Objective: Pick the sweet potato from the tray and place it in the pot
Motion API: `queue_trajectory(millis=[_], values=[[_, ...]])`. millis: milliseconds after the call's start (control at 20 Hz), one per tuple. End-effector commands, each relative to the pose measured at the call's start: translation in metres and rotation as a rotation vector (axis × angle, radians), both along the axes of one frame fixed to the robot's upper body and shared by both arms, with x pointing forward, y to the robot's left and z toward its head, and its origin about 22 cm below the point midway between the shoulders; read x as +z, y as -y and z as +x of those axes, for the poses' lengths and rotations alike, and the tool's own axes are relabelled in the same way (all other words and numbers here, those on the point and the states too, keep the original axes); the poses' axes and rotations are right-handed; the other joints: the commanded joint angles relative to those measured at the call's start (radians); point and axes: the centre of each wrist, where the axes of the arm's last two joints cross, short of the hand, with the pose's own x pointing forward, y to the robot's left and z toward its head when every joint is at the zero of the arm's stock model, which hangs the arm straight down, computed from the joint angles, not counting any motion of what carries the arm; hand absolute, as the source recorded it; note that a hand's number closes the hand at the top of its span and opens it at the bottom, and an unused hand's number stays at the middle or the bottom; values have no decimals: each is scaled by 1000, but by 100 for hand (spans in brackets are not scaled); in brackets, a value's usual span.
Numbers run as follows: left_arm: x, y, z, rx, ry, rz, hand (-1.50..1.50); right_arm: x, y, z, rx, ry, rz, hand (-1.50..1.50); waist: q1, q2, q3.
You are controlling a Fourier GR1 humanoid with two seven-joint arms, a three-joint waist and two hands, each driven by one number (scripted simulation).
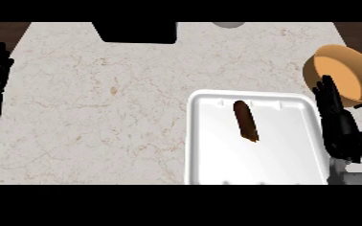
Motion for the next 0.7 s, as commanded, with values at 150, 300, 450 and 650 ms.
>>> queue_trajectory(millis=[150,300,450,650], values=[[2,56,16,-180,69,-212,0,78,-41,53,639,-13,-228,150,87,4,18],[-6,69,16,-229,35,-265,0,141,-30,62,707,140,-707,150,127,-21,-22],[-5,100,25,-299,47,-416,0,162,-15,82,855,38,-801,-150,87,17,23],[-6,104,32,-277,52,-434,0,179,-13,93,1153,143,-813,-150,63,14,29]])
